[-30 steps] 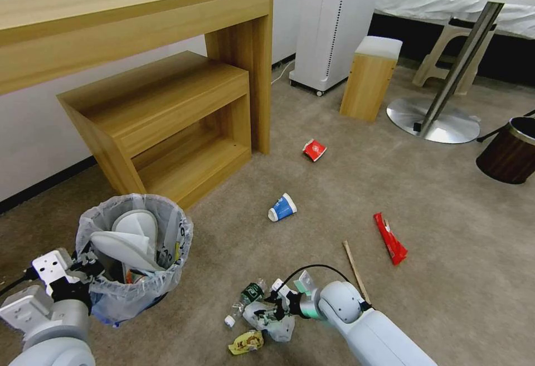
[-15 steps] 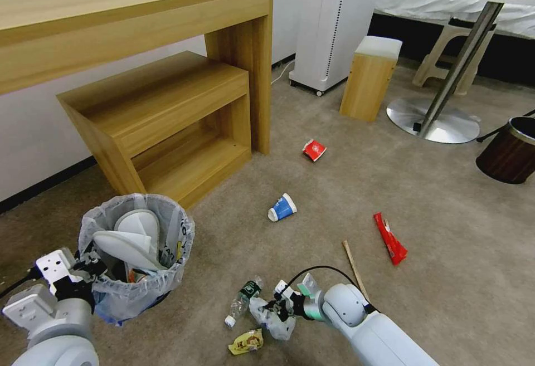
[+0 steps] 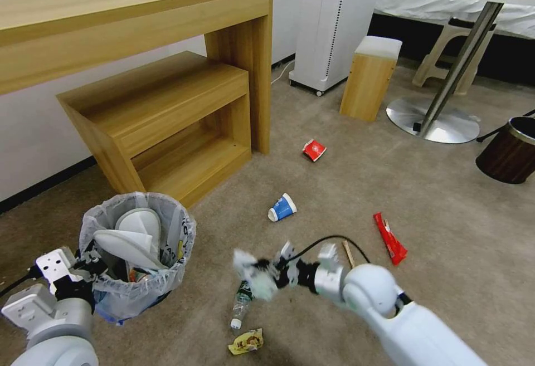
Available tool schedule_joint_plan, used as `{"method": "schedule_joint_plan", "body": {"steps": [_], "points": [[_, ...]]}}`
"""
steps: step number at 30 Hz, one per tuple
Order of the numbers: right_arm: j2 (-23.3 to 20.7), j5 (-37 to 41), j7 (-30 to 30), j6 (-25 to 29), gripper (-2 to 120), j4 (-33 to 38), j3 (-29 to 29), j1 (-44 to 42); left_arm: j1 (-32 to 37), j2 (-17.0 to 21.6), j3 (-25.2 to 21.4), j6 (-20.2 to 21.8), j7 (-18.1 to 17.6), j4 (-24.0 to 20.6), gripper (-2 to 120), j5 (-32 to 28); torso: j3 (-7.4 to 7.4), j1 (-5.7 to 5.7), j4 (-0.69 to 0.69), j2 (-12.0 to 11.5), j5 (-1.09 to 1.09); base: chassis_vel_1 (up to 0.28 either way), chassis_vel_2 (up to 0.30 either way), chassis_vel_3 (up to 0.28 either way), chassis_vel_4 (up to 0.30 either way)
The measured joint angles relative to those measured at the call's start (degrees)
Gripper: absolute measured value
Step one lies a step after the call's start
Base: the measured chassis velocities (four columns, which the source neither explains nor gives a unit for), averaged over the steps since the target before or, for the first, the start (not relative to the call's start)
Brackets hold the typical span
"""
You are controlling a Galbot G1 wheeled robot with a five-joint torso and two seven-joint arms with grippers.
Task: Pick up the trash bin and place the garbage on the floor into it.
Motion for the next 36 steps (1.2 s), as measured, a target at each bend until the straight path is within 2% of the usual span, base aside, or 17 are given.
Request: {"method": "schedule_joint_plan", "body": {"steps": [1, 2, 3, 5, 6, 8, 11, 14, 15, 18, 26, 36], "points": [[0.4, 2.5, -4.1, 3.7, 0, -0.4, 0.7, 0.9, 0.1, 0.0, 0.0, 0.0, 0.0, -0.1, 3, 0.0, 0.00, 0.00, 0.00, 0.0, 0.01, 0.000, 0.000, 0.000, 0.000], [0.4, 2.5, -4.1, 3.7, 0, -0.4, 0.7, 0.9, 0.1, 0.0, 0.0, 0.0, 0.0, -0.1, 3, 0.0, 0.00, 0.00, 0.00, 0.0, 0.01, 0.000, 0.000, 0.000, 0.000], [1.0, 5.4, -8.6, 7.1, 0, -1.1, 1.1, 1.9, 0.2, 0.0, 0.1, 0.0, 0.0, -0.2, 3, 0.0, 0.00, 0.00, 0.00, 0.0, 0.01, 0.000, 0.000, 0.000, 0.000], [1.8, 11.0, -14.1, 10.3, 0, -2.2, 1.2, 3.3, 0.3, 0.0, 0.2, 0.0, 0.0, -0.3, 3, 0.1, 0.00, 0.00, 0.00, 0.0, 0.01, 0.000, 0.000, 0.000, 0.000], [1.8, 11.0, -14.1, 10.3, 0, -2.2, 1.2, 3.3, 0.3, 0.0, 0.2, 0.0, 0.0, -0.3, 3, 0.1, 0.00, 0.00, 0.00, 0.0, 0.01, 0.000, 0.000, 0.000, 0.000], [3.1, 16.6, -17.0, 12.7, 0, -3.6, 0.0, 5.3, 0.4, -0.1, 0.5, 0.1, 0.0, -0.4, 3, 0.4, 0.00, 0.00, 0.00, 0.0, 0.01, 0.000, 0.000, 0.000, 0.000], [4.5, 19.3, -17.2, 14.5, 0, -5.2, -2.0, 7.3, 0.5, -0.3, 0.9, 0.1, 0.1, -0.4, 3, 0.9, 0.01, 0.00, 0.00, 0.0, 0.00, 0.000, 0.000, 0.000, 0.000], [7.4, 22.3, -16.1, 16.6, 0, -8.6, -7.1, 12.3, 0.8, -0.8, 1.6, 0.1, 0.2, -0.6, 3, 1.5, 0.01, 0.00, 0.00, 0.0, -0.01, 0.000, 0.000, 0.000, 0.000], [7.4, 22.3, -16.1, 16.6, 0, -8.6, -7.1, 12.3, 0.8, -0.8, 1.6, 0.1, 0.2, -0.6, 3, 1.5, 0.01, 0.00, 0.00, 0.0, -0.01, 0.000, 0.000, 0.000, 0.000], [10.5, 23.2, -15.9, 17.0, 0, -13.3, -13.0, 19.2, 0.9, -1.5, 2.0, 0.3, 0.2, -1.6, 3, 1.6, 0.01, 0.01, 0.02, 0.0, -0.01, 0.000, 0.000, 0.000, 0.000], [13.3, 23.0, -15.6, 17.4, 0, -22.0, -21.6, 26.9, 2.0, -1.8, 2.2, 0.6, 0.3, -4.4, 3, 1.5, 0.01, 0.01, 0.01, 0.0, 0.00, 0.000, 0.000, 0.000, 0.000], [15.1, 20.7, -16.2, 17.1, 0, -26.2, -25.3, 28.3, 2.6, -1.8, 2.1, 0.7, 0.3, -5.5, 3, 1.5, 0.01, 0.00, 0.00, 0.0, 0.00, 0.000, 0.000, 0.000, 0.000]]}}
